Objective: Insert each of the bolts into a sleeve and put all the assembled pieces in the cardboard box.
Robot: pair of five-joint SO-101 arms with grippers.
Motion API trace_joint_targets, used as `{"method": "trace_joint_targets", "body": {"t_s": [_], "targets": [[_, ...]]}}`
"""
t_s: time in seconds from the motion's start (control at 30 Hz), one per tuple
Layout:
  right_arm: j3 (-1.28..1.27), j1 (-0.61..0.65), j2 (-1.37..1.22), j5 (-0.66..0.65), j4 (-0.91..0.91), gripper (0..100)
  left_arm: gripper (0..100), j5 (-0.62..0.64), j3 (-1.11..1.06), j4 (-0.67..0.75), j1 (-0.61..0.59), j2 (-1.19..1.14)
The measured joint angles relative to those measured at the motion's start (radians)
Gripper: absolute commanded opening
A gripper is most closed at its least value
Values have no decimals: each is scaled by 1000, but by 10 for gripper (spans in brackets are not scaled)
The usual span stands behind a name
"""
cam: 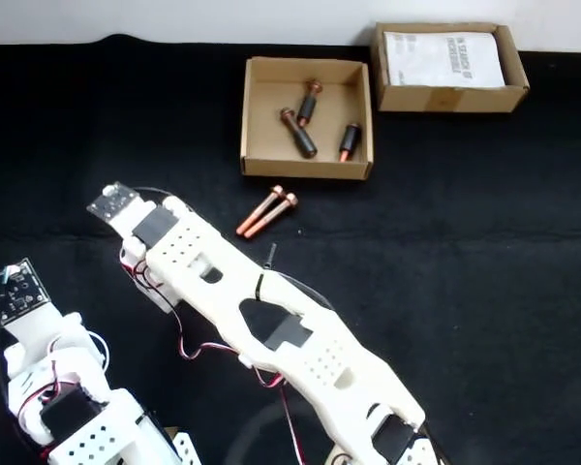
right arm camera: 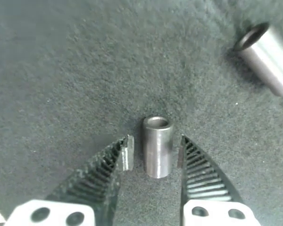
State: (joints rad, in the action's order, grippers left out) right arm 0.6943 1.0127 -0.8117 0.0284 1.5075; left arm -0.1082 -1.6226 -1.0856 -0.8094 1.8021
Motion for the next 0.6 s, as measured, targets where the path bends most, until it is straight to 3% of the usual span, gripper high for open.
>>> {"method": "trace_joint_targets", "body": {"t_s": [0.13, 0.27, 0.6], "targets": [[5, -6, -41, -3, 32, 141, 8, 0, -2, 6, 0, 0], [8, -6, -43, -3, 34, 0, 8, 0, -2, 6, 0, 0], [250, -64, -55, -3, 126, 7, 9, 0, -2, 6, 0, 0]]}}
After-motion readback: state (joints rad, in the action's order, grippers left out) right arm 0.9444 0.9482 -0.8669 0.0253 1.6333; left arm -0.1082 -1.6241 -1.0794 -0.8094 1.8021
